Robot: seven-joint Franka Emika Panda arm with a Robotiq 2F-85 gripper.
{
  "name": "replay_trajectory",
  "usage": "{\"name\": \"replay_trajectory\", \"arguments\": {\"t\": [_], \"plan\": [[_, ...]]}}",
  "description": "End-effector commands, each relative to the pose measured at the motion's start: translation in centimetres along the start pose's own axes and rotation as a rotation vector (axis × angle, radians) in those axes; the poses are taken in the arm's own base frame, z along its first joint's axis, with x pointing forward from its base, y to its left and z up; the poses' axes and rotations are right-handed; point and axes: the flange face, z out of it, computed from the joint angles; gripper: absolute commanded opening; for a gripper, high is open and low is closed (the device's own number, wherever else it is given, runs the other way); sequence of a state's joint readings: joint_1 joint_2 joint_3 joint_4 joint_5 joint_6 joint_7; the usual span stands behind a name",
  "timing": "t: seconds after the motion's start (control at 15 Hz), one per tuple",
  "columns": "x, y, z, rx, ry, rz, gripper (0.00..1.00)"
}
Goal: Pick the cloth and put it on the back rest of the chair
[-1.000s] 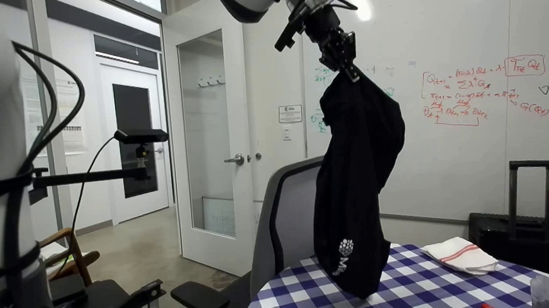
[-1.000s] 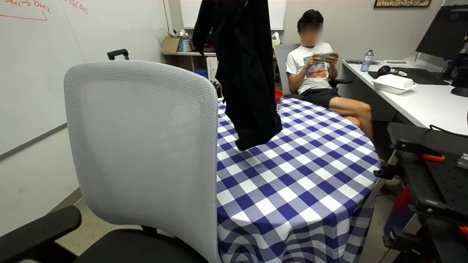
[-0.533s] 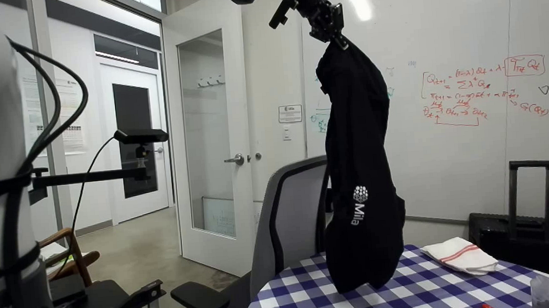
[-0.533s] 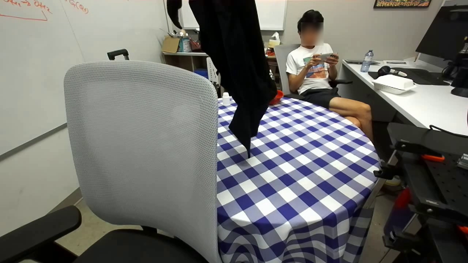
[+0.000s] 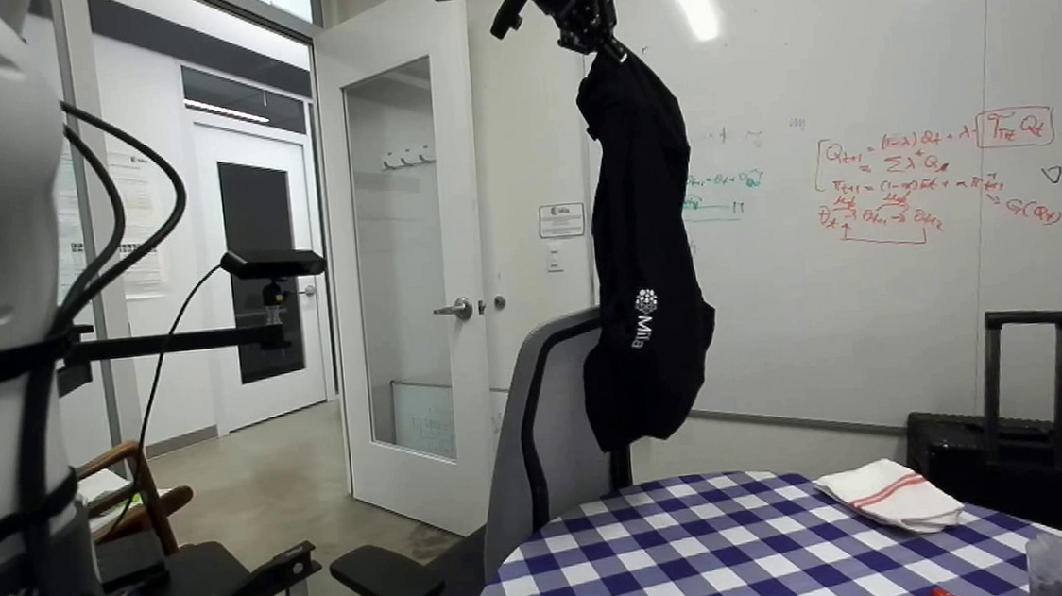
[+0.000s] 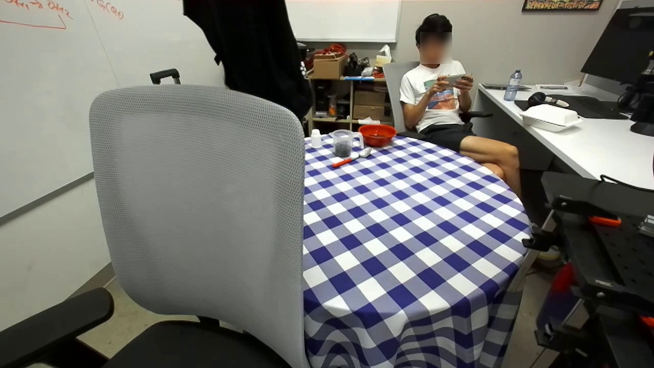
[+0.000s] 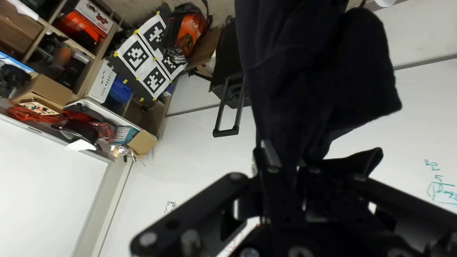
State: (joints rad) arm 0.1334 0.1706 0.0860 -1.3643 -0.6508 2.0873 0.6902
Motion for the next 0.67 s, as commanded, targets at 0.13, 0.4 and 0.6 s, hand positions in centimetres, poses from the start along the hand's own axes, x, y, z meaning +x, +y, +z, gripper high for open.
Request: {"name": "replay_trajectory", "arguments": {"t": [0.13,0.4,0.6], "plan": [[-2.3,-10.8,-1.7,0.048,-0.019,-0.147,0.04],[-10.1,-20.3,-2.1,0.090,-0.118,-0.346,0.04],[-15.9,-25.9,-2.5,0.138,-0.169,-0.508,0.04]]}}
